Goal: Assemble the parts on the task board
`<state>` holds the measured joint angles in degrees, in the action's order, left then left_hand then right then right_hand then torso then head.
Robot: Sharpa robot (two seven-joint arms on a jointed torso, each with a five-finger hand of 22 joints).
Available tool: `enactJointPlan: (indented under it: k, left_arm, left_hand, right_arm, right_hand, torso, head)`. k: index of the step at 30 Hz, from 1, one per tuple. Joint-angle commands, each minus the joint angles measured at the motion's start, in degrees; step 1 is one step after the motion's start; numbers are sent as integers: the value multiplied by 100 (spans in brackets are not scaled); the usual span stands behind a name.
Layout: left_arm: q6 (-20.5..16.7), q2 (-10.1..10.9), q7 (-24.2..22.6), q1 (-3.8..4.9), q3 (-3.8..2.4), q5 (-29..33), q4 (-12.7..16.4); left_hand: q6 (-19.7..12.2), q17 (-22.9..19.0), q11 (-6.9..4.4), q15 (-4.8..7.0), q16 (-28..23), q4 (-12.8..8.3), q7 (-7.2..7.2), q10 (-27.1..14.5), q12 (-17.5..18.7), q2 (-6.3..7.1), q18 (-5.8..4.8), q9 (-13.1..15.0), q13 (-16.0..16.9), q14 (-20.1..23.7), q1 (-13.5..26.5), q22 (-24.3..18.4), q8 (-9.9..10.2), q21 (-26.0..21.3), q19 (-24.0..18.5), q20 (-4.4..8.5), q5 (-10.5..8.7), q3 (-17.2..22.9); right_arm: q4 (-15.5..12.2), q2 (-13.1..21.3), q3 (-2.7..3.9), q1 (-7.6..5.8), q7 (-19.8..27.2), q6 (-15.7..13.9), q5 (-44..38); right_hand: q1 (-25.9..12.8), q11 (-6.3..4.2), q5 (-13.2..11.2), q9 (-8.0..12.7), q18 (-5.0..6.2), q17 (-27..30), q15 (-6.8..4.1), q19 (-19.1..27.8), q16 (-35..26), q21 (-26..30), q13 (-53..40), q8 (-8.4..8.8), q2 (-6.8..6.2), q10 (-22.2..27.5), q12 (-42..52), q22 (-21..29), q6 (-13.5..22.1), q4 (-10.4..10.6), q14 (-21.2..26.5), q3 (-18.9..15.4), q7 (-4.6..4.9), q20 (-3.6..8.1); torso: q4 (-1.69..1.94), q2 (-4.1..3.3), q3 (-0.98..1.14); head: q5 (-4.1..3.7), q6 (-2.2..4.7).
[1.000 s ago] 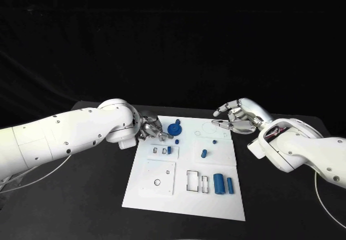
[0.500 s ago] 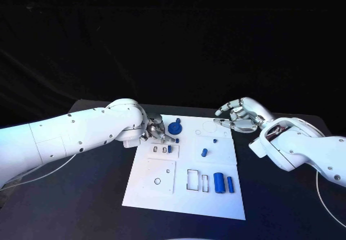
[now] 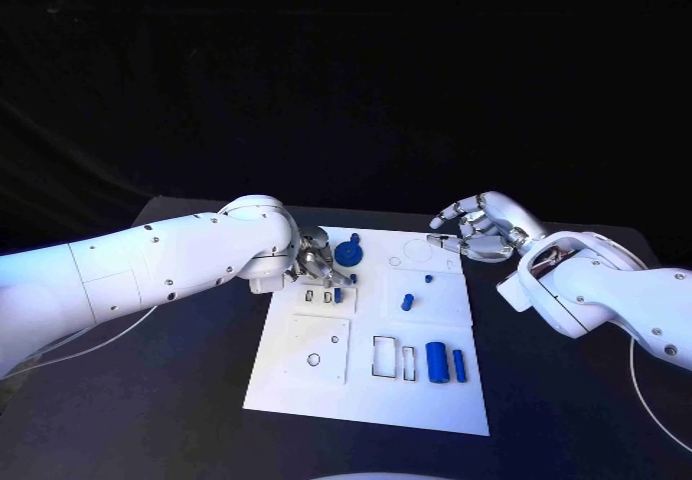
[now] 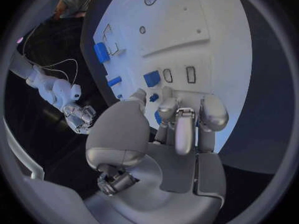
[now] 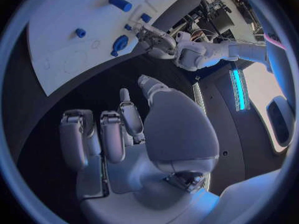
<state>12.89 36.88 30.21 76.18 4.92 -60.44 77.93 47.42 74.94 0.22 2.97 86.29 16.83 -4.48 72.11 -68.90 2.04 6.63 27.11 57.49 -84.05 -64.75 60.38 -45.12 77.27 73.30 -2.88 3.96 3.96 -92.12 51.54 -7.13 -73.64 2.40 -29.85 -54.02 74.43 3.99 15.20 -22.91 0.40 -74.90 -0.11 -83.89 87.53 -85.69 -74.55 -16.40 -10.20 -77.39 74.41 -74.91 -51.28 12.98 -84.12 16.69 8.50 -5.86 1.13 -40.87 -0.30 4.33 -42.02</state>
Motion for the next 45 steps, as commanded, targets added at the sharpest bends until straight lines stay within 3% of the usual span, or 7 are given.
enactJointPlan:
  k: [1, 19, 26, 36, 45]
  left_arm:
    - [190, -24, 24, 9, 1, 95, 6]
    - [348, -19, 32, 8, 4, 245, 58]
    - [396, -24, 35, 8, 4, 284, 73]
    - [409, -15, 36, 8, 4, 292, 70]
    - [424, -53, 40, 7, 4, 294, 36]
  left_hand:
    - [-40, 819, 4, 21, 25, 0, 15, -32, -4, -33, -79, 10, 21, -416, -49, 19, -19, 36, 43, -2, 42, -41]
    - [-34, 906, 0, 20, 73, 1, 20, -11, -48, -74, -87, 23, 92, -436, -191, 87, -5, 84, 56, -7, 65, 90]
    - [-10, 933, 6, 15, 88, 8, 15, -15, -58, 93, -90, 28, 129, -438, -145, 130, 35, 121, 41, -14, 74, 472]
    - [23, 950, 0, 13, 93, 7, 12, -14, -42, 585, -90, 62, 175, -439, 61, 171, 96, 164, 10, -17, 67, 1854]
    - [20, 969, -5, 22, 101, -13, 22, -4, -38, 805, -91, 106, 200, -444, 46, 179, 83, 172, 3, -15, 65, 2536]
  right_arm:
    - [13, -15, 0, -2, -48, 59, -69]
    - [72, -56, -3, 9, -93, 102, -90]
    - [83, -69, -5, 14, -108, 117, -99]
    - [98, -80, -6, 18, -124, 129, -107]
    - [103, -92, -7, 21, -129, 137, -110]
  right_hand:
    - [-6, -47, 28, -8, 88, -722, -43, -320, -21, 2, 7, -26, -72, 2, 15, -1184, 14, 25, -413, -14, -22, 26]
    - [-4, -47, 58, -8, 91, -716, -44, -313, -24, 14, 8, -34, -73, 1, 15, -1176, 14, 34, -411, -8, -22, 27]
    - [-3, -47, 72, -8, 91, -722, -44, -313, -23, 15, 9, -36, -73, 1, 15, -1175, 15, 37, -413, -5, -22, 28]
    - [2, -48, 99, -8, 91, -718, -45, -312, -24, 16, 11, -41, -75, 1, 14, -1175, 16, 40, -412, 1, -23, 29]
    - [2, -48, 99, -8, 91, -718, -45, -312, -24, 16, 11, -41, -75, 1, 14, -1175, 16, 40, -412, 1, -23, 29]
  torso:
    - [12, 4, -3]
    - [8, 7, -3]
    - [6, 5, -3]
    - [-6, 2, -3]
    - [2, 0, -3]
  head:
    - [-7, -12]
    - [-8, -42]
    - [-6, -41]
    - [-5, -45]
    - [-20, -53]
